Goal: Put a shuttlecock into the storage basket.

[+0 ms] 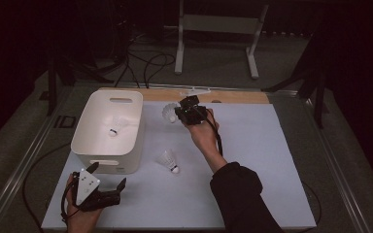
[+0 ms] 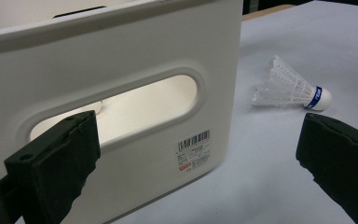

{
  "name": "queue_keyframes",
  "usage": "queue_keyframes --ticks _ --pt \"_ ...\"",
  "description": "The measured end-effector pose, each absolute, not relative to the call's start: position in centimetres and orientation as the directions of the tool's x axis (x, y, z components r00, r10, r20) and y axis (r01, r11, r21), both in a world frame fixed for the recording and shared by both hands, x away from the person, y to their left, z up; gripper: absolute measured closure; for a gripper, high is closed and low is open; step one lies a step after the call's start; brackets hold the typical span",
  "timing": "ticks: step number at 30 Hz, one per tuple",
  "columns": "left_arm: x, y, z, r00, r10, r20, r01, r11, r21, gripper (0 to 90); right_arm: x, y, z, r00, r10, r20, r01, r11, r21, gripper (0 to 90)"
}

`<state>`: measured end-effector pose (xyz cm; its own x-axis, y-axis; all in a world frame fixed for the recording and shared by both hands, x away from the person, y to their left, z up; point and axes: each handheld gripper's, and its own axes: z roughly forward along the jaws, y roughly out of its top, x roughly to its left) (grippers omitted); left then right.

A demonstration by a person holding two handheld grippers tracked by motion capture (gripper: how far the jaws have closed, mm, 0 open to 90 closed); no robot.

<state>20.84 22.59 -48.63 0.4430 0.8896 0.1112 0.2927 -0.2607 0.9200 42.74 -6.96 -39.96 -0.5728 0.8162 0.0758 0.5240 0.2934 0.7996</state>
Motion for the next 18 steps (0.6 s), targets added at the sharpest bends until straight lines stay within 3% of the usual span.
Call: queue_keyframes --ticks 18 --pt "20.8 22.6 -48.6 0.442 0.89 0.11 0.293 -0.26 0.92 0.2 42.2 -6.4 -38.9 -0.597 0.799 0.068 0.493 0.299 0.817 89.4"
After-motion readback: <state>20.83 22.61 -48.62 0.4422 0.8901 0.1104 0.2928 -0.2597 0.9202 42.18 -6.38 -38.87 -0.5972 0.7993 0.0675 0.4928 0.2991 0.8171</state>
